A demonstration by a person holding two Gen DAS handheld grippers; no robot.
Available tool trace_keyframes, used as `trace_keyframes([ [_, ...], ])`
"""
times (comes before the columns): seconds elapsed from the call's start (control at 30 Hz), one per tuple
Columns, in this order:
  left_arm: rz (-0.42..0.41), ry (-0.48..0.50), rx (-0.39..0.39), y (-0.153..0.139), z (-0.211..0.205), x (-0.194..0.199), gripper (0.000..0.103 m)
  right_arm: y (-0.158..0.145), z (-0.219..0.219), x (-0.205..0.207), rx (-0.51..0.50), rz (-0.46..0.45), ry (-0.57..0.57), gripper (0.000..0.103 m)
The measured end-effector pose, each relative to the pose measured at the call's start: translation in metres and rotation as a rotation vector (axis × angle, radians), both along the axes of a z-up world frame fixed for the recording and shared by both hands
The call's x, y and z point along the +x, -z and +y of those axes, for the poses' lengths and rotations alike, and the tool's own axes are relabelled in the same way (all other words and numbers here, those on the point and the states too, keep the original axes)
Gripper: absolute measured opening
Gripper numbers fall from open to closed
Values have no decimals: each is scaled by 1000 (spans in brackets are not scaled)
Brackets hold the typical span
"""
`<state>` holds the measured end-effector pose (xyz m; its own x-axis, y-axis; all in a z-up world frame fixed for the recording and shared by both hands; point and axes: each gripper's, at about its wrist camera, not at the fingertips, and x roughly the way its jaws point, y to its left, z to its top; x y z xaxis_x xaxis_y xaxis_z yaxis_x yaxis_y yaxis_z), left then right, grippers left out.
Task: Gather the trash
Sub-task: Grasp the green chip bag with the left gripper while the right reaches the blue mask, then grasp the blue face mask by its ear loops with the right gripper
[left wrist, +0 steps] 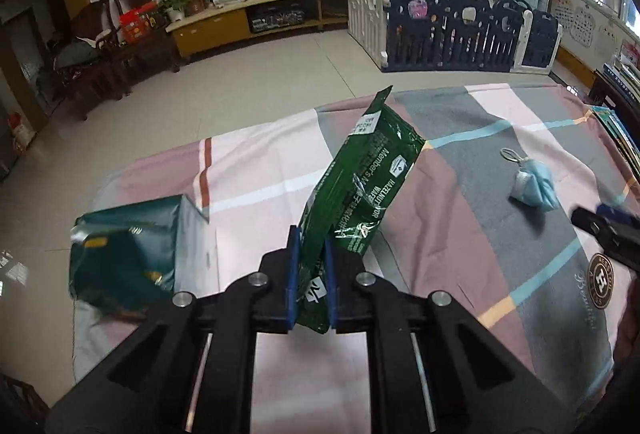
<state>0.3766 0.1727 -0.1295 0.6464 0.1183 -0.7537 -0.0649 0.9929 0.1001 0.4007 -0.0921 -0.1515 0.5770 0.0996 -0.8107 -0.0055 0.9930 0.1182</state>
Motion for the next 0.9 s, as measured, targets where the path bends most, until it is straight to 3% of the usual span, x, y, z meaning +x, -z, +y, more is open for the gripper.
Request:
trace_keyframes([
  [0.07, -13, -26, -48, -8, -4, -30, 13, 4, 9, 23, -54, 0, -7, 85],
  [0.17, -13, -71, -119, -12, -9, -66, 13, 22, 19, 53, -84, 82, -30, 85],
  [0.27, -17, -68, -91, -12, -19, -86, 13, 39, 21, 64, -66, 145, -44, 85],
  [0.3, -18, -67, -84, -13, -21, -91, 13, 40, 24, 63, -76, 143, -48, 76],
  [0.33, -18, -66, -86, -13, -21, -95, 13, 42, 26, 61, -93, 144, -58, 54],
  [0.43, -21, -76, -93, -16, -19, -107, 13, 46, 28, 47, -96, 159, -106, 14],
  [0.57, -11, -76, -105, -19, -18, -117, 13, 31, 27, 3, -69, 150, -195, 11],
  [0.67, 20, -68, -112, -15, -22, -129, 13, 21, 29, -51, -128, 157, -312, 11],
  [0.83, 119, -69, -189, 8, -29, -144, 13, 23, 28, -122, -244, 187, -459, 12],
  [0.87, 139, -69, -198, 13, -31, -147, 13, 24, 27, -129, -228, 201, -491, 15],
  [0.9, 153, -69, -205, 17, -33, -149, 13, 23, 24, -139, -192, 207, -519, 31],
])
